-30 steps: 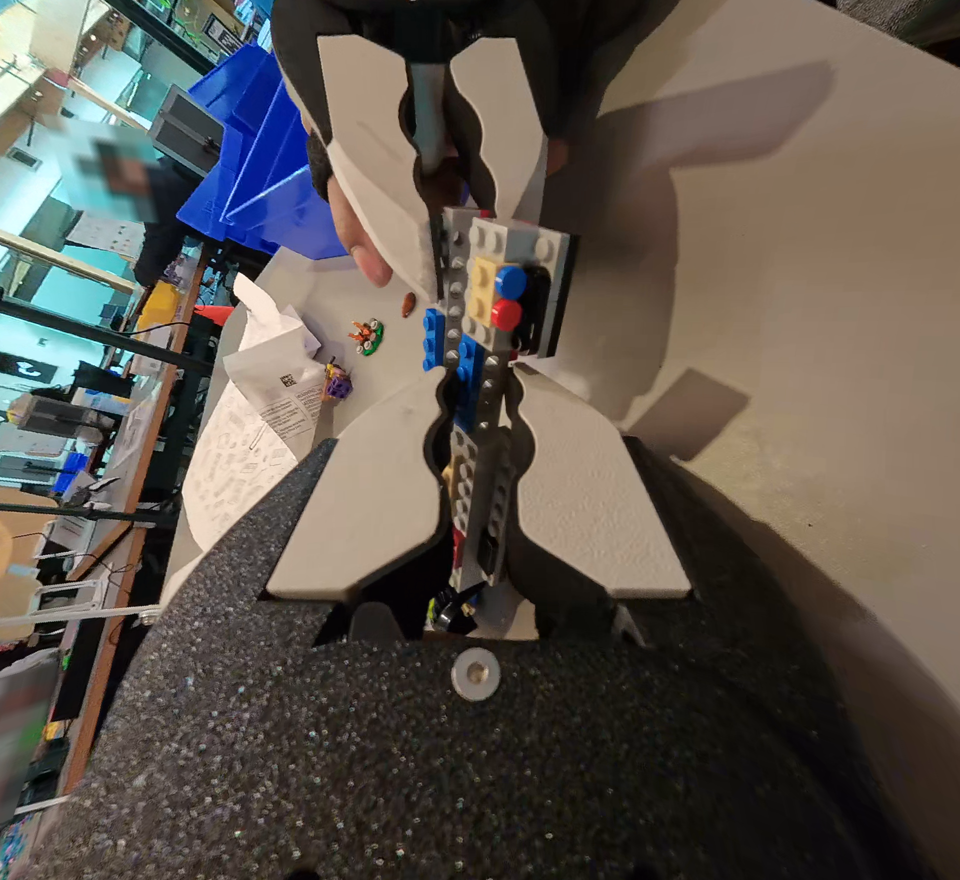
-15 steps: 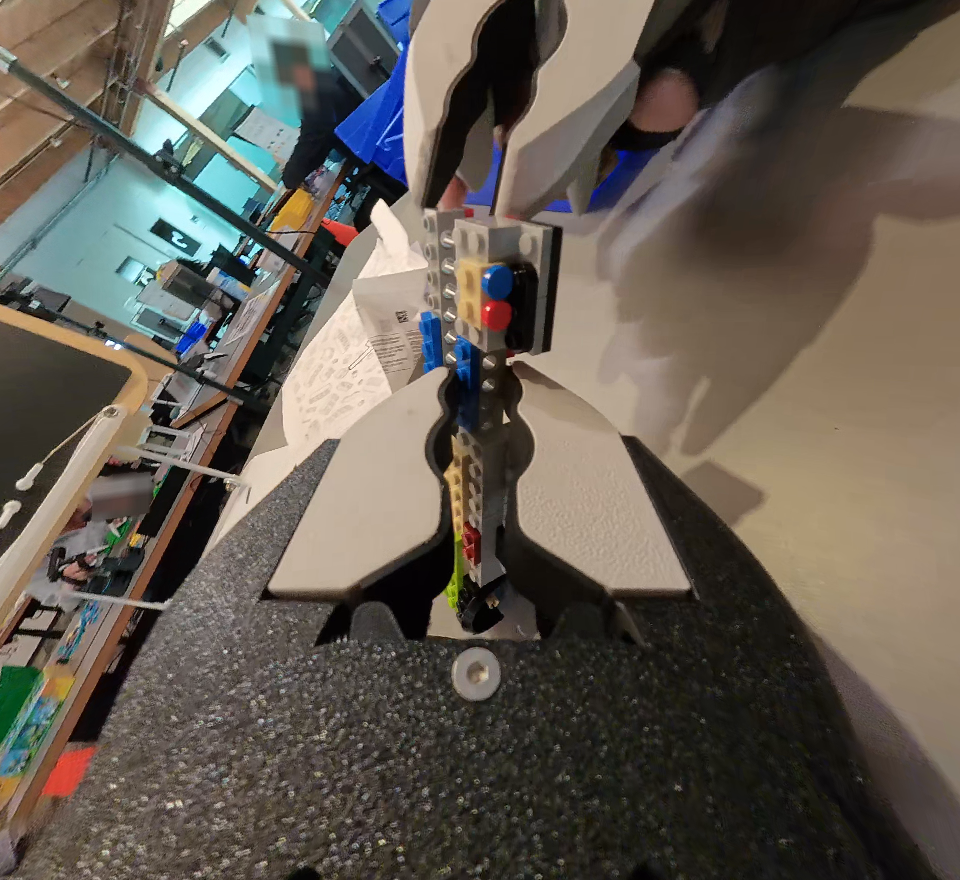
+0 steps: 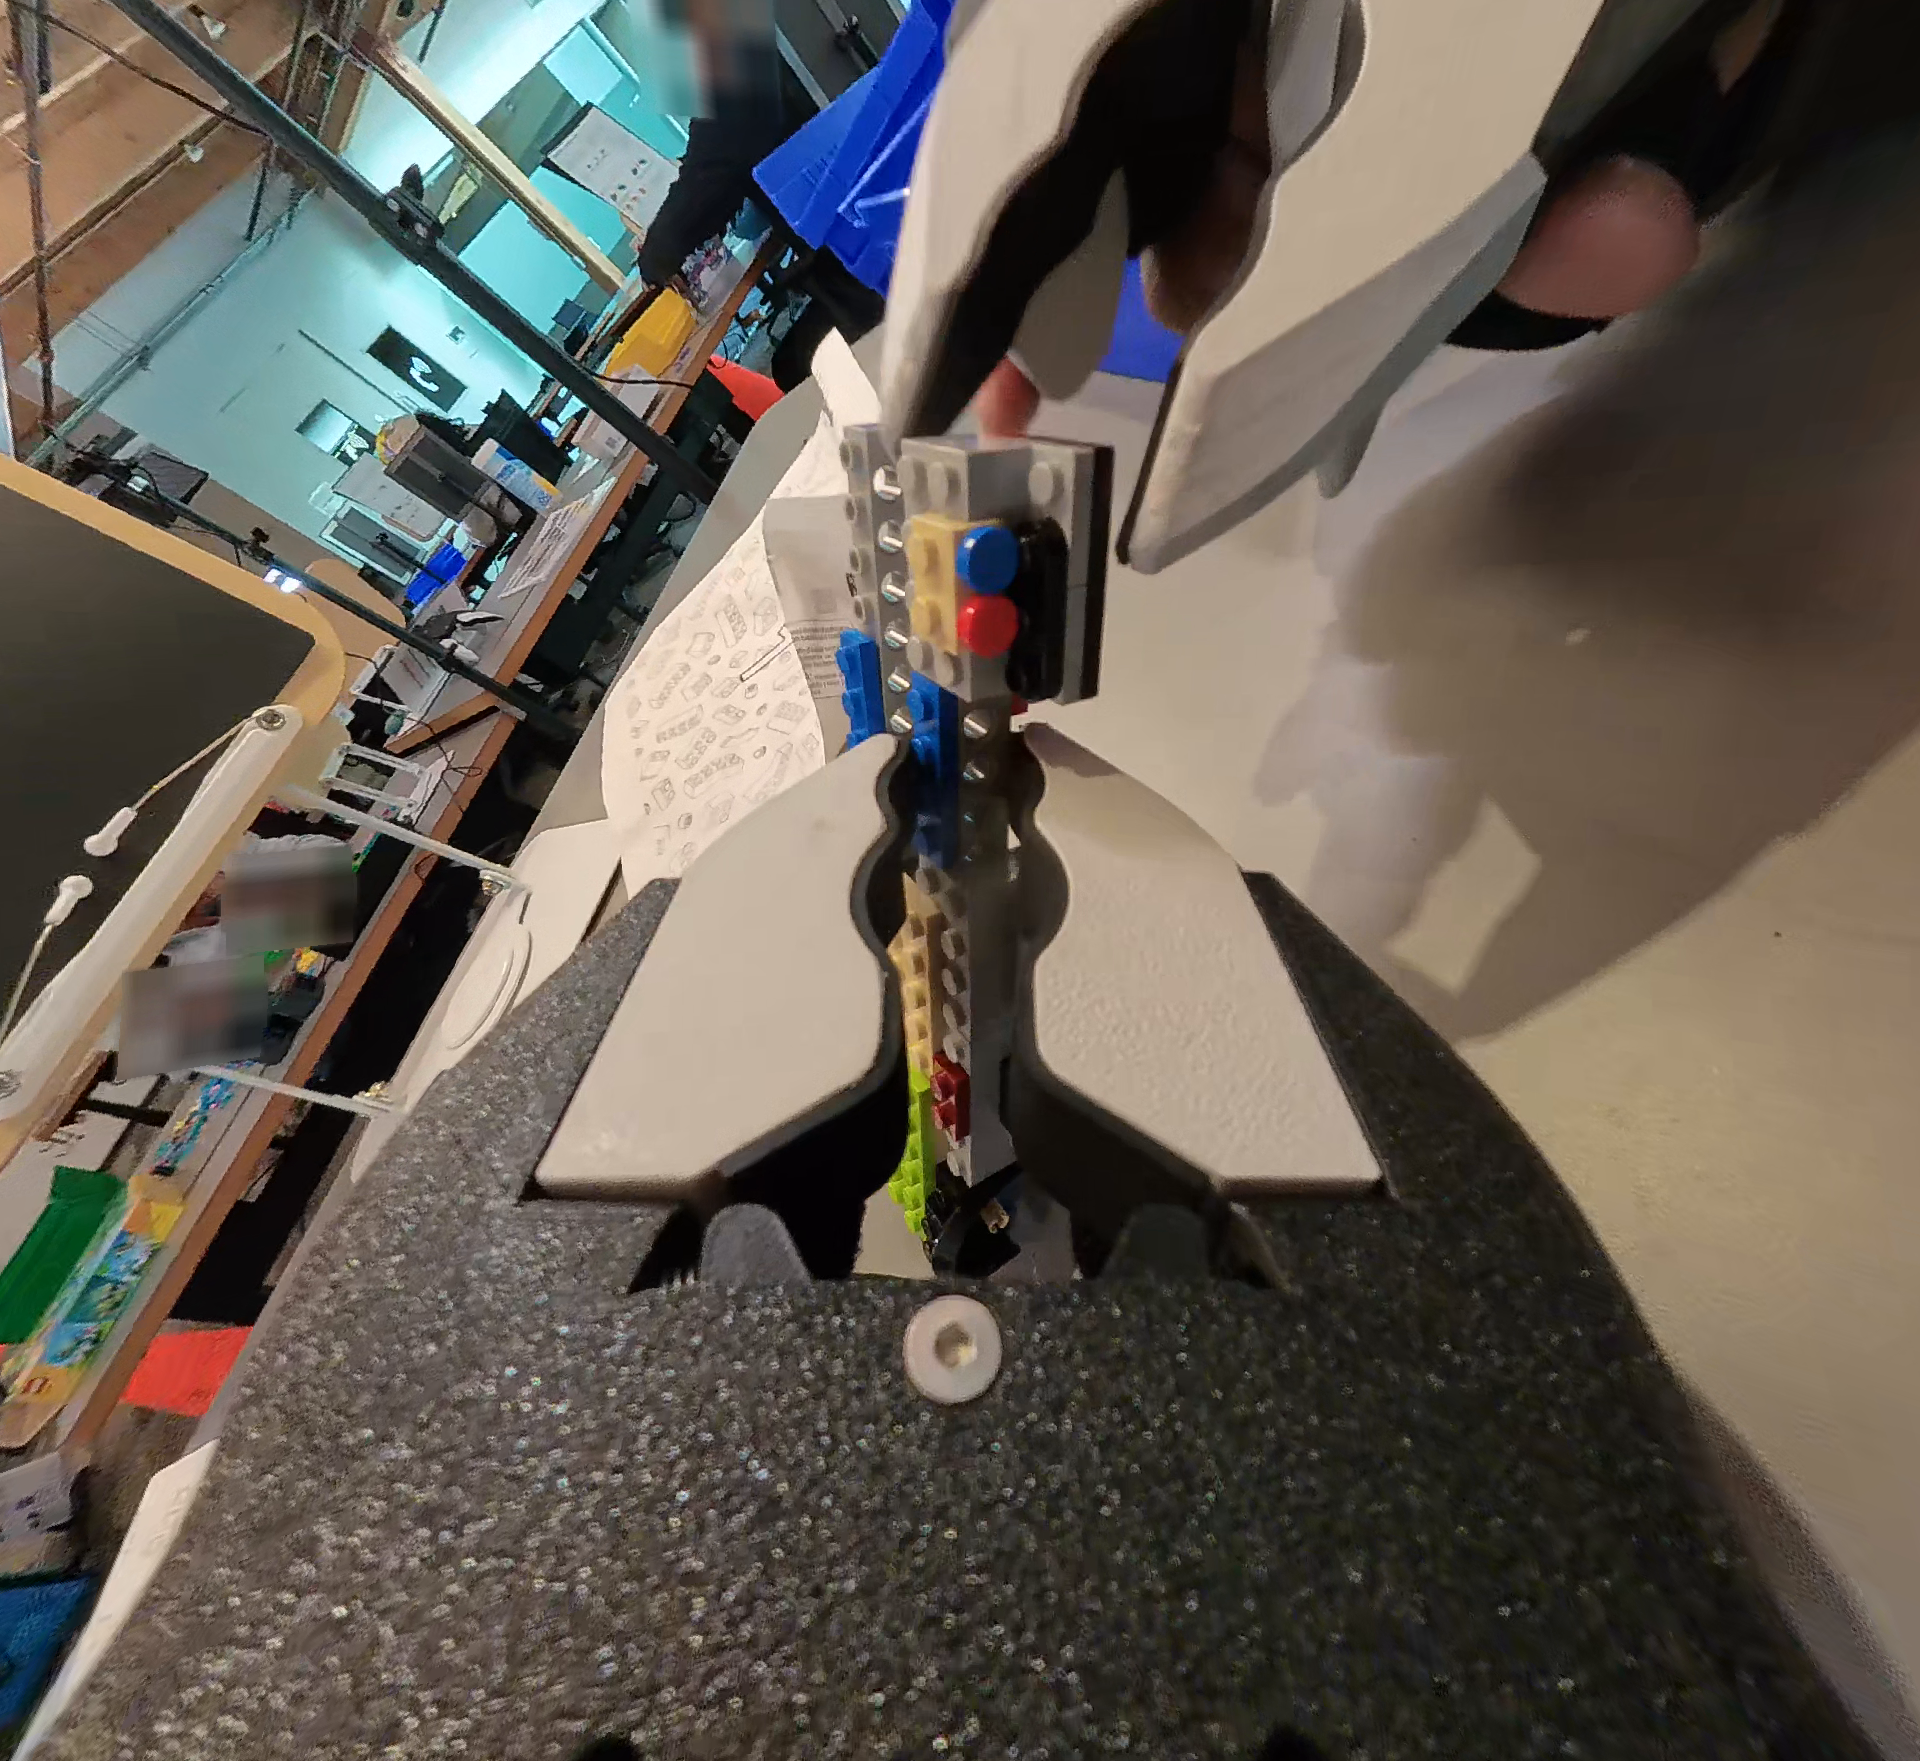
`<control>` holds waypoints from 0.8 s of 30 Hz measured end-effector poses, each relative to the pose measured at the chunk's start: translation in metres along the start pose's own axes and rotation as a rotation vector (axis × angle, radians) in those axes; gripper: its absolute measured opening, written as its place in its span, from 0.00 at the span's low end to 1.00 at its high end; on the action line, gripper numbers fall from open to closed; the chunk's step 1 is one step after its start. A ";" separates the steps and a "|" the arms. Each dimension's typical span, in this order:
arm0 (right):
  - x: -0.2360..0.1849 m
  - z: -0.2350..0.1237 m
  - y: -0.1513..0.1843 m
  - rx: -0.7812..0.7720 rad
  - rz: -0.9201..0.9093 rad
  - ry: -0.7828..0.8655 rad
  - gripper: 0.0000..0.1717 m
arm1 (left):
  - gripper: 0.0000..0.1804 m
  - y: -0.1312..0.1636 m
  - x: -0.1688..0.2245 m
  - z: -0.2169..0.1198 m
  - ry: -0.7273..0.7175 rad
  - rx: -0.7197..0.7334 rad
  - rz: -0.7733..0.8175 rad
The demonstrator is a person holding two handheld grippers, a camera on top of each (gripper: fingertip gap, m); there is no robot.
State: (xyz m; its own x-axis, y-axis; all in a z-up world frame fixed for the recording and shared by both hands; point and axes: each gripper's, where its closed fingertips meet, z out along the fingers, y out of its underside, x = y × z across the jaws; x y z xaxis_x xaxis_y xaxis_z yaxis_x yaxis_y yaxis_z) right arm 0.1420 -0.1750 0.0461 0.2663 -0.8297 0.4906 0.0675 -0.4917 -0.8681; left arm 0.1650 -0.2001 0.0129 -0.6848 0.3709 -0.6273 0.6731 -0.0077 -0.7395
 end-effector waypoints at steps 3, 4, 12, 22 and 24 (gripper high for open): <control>-0.001 -0.001 0.000 -0.015 -0.146 0.030 0.22 | 0.09 0.006 0.003 0.002 0.007 -0.052 0.053; -0.003 -0.001 0.003 -0.033 -0.207 0.032 0.24 | 0.09 0.008 0.005 0.003 0.018 -0.067 0.072; -0.018 0.005 0.033 -0.234 -0.563 0.019 0.23 | 0.09 0.023 0.014 0.008 0.024 -0.192 0.192; -0.023 0.008 0.063 -0.407 -0.703 -0.009 0.15 | 0.09 0.039 0.030 0.013 0.079 -0.303 0.285; -0.025 0.008 0.066 -0.420 -0.716 -0.017 0.15 | 0.09 0.041 0.031 0.013 0.080 -0.315 0.301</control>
State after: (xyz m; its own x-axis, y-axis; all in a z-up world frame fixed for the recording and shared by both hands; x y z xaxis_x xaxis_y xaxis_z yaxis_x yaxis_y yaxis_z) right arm 0.1479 -0.1848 -0.0243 0.3104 -0.2761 0.9096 -0.1376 -0.9599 -0.2444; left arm 0.1673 -0.2012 -0.0398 -0.4301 0.4665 -0.7729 0.8998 0.1526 -0.4087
